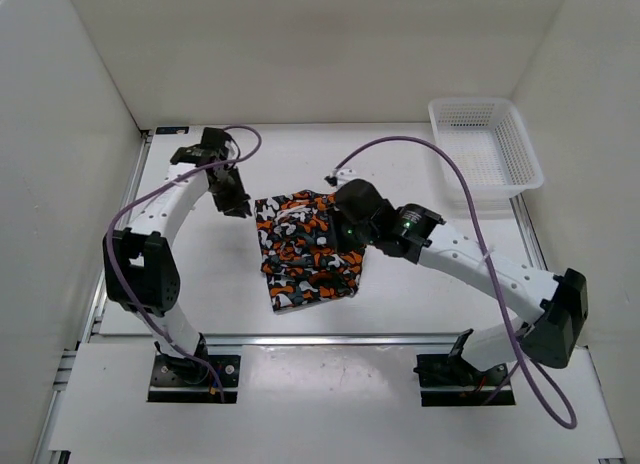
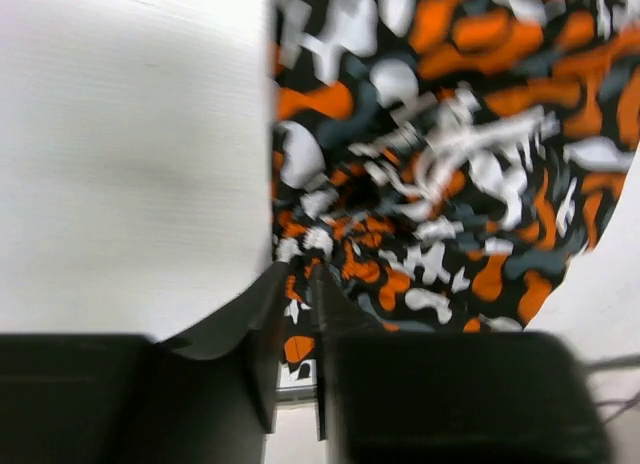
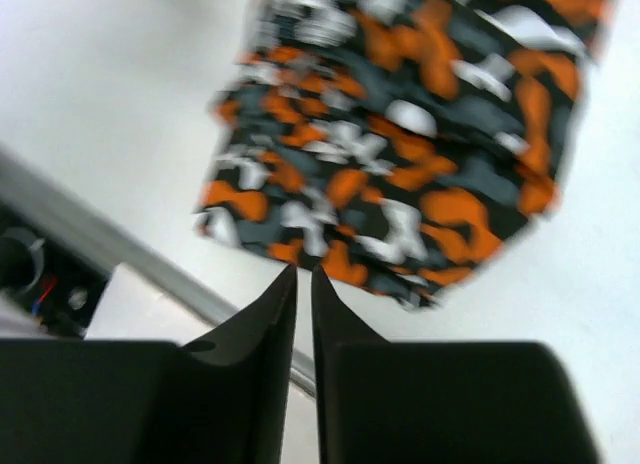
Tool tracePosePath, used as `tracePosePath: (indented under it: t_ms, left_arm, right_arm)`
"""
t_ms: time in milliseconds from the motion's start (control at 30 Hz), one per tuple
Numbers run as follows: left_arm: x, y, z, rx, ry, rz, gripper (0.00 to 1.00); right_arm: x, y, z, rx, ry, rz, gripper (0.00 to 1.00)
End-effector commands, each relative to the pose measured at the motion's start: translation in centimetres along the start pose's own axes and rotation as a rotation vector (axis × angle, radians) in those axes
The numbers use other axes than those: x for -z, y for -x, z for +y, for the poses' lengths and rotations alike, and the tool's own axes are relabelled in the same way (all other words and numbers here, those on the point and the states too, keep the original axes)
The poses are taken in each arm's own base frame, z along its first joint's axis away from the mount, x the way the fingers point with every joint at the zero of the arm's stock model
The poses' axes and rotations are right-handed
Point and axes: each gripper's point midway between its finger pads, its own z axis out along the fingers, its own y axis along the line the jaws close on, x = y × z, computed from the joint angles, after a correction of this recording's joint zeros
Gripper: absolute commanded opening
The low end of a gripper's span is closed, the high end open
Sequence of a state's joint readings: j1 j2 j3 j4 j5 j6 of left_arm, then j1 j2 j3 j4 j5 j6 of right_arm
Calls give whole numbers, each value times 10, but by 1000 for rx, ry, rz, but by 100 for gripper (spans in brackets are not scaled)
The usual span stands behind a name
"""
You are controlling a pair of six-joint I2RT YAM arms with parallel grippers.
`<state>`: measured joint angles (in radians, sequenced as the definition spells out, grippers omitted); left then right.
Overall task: Fold and stack the shorts
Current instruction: Fold the shorts
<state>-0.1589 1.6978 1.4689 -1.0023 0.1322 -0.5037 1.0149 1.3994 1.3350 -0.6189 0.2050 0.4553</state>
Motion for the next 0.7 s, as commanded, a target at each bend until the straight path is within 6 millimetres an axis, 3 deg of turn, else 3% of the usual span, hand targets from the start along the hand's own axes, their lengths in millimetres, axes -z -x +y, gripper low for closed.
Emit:
tracePosePath:
  t_ms: [0, 33, 67, 167, 267, 367, 433, 500, 567, 600, 667]
  left_arm:
    - [10, -19, -32, -138, -35, 3, 31]
    - [-2, -31, -40, -174, -23, 37, 45]
    - [-7, -36, -43, -191, -11, 48, 72]
    - [-23, -45, -57, -243, 20, 59, 99]
    - [-45, -46, -65, -265, 42, 86, 99]
    - [-68, -50, -66, -273, 64, 124, 99]
    - [-81, -52, -64, -272, 82, 150, 94]
    - [-82, -50, -66, -272, 80, 146, 69]
    - [-83, -48, -68, -272, 78, 144, 40]
    - [-82, -44, -71, -273, 71, 134, 13]
    - [-81, -47, -70, -271, 70, 148, 10]
  right_arm:
    - [-20, -31, -35, -141, -55, 114, 18]
    - [-23, -38, -41, -152, -65, 134, 32]
    - [-24, -41, -45, -173, -71, 143, 40]
    - [-25, -53, -47, -173, -71, 180, 61]
    - [-32, -85, -56, -107, -160, 269, 64]
    - [-41, -98, -64, -60, -234, 286, 66]
    - [-46, -113, -71, -37, -272, 316, 67]
    - [-50, -119, -74, -23, -289, 325, 67]
    - [-59, -123, -76, -20, -300, 319, 67]
    - [-59, -125, -81, -15, -320, 318, 67]
    - [-68, -127, -89, -7, -383, 306, 67]
